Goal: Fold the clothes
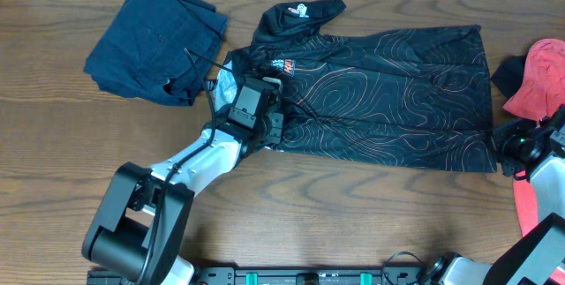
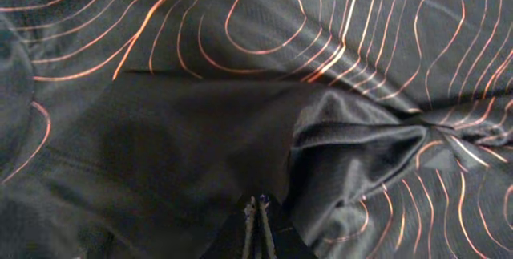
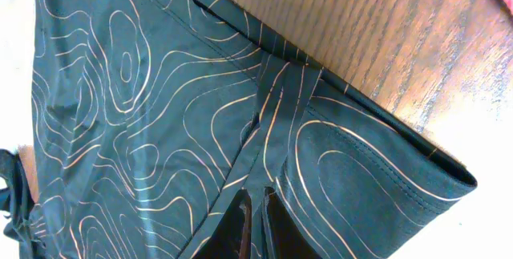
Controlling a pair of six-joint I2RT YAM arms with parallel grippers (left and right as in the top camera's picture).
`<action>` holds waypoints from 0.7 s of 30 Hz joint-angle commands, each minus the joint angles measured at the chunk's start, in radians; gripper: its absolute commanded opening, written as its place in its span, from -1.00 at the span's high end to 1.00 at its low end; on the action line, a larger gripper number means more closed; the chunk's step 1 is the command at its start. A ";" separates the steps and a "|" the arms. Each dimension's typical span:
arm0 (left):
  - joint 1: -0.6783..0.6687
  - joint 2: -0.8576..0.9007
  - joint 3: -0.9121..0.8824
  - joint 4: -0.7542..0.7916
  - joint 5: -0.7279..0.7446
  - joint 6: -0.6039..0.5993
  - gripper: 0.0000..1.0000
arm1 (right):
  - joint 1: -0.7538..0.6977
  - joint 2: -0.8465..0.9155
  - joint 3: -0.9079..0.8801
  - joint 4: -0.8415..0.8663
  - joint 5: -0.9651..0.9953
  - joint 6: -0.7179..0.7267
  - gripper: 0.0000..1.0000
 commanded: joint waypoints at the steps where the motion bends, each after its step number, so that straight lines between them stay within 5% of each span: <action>1: 0.003 -0.058 0.062 -0.037 -0.011 0.015 0.88 | 0.010 0.005 0.009 0.002 0.006 0.010 0.89; 5: 0.003 -0.085 0.102 -0.124 -0.011 0.021 0.88 | 0.010 0.005 0.009 0.002 0.006 0.010 0.89; 9: 0.003 -0.052 0.099 -0.213 -0.012 0.022 0.66 | 0.010 0.005 0.009 0.002 0.006 0.010 0.89; 21: 0.003 0.114 0.099 -0.198 -0.046 0.048 0.38 | 0.010 0.005 0.009 -0.001 0.006 0.010 0.89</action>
